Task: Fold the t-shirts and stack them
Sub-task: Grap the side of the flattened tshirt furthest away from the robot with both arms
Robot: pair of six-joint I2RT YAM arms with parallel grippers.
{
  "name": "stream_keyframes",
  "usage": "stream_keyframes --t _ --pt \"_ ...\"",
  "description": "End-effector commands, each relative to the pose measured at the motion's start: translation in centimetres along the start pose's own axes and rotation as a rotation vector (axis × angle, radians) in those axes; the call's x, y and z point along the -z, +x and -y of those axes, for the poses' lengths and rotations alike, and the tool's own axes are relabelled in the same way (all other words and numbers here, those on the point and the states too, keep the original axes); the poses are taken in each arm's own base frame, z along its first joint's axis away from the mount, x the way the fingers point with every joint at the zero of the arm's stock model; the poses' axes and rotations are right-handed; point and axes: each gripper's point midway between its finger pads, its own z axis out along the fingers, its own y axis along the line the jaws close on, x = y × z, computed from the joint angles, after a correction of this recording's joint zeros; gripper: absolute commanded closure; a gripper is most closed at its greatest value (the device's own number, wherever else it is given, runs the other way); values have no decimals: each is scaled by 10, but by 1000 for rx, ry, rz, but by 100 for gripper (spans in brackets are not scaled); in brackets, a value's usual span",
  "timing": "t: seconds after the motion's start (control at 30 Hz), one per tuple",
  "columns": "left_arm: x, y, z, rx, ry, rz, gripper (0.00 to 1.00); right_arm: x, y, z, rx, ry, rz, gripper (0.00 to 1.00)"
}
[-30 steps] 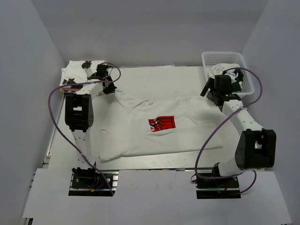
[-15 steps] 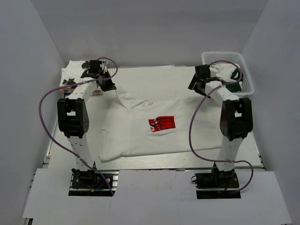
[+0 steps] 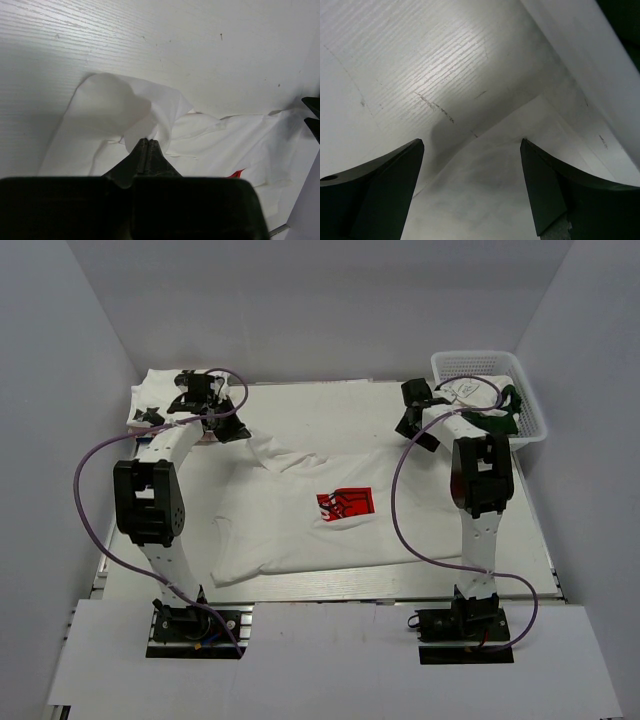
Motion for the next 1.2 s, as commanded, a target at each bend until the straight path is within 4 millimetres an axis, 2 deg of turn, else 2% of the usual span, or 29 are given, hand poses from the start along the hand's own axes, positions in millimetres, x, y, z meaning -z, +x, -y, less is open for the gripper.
stream_keyframes --t 0.0,0.13,0.27,0.37,0.47,0.5,0.57,0.6,0.73,0.77,0.8,0.87,0.93,0.97,1.03,1.07,1.17 --pt "26 -11 15 3 36 50 100 -5 -2 16 -24 82 9 19" --pt "30 -13 17 11 41 58 100 -12 9 23 -14 110 -7 23" --pt "30 -5 14 33 38 52 100 -23 23 25 -1 112 -37 26" --pt "27 6 17 44 52 18 100 -27 24 23 6 115 -39 32" --pt "32 10 17 63 53 19 100 -28 24 21 13 110 -41 53" --pt "37 11 18 64 53 18 100 -27 25 23 18 115 -43 68" --pt "41 9 13 76 14 33 100 -19 19 23 21 97 -34 83" --pt "46 12 10 92 -11 29 100 -16 23 26 34 96 -39 98" --pt "59 20 10 102 -35 23 100 3 16 26 45 44 17 100" --pt "60 29 5 120 -48 3 100 13 7 25 37 29 45 100" --pt "68 29 9 124 -37 19 100 18 10 31 49 37 47 100" --pt "74 40 5 130 -49 2 100 29 4 36 54 39 75 100" --pt "90 46 -1 150 -62 12 100 36 9 48 69 61 86 100" --pt "95 48 -2 159 -70 19 100 51 -2 48 47 35 120 100" --pt "103 59 -5 162 -77 9 100 50 11 60 72 44 110 100" --pt "114 63 -4 169 -72 16 100 62 0 59 48 16 145 100" --pt "126 82 -10 188 -92 -13 100 71 3 69 52 13 162 100"
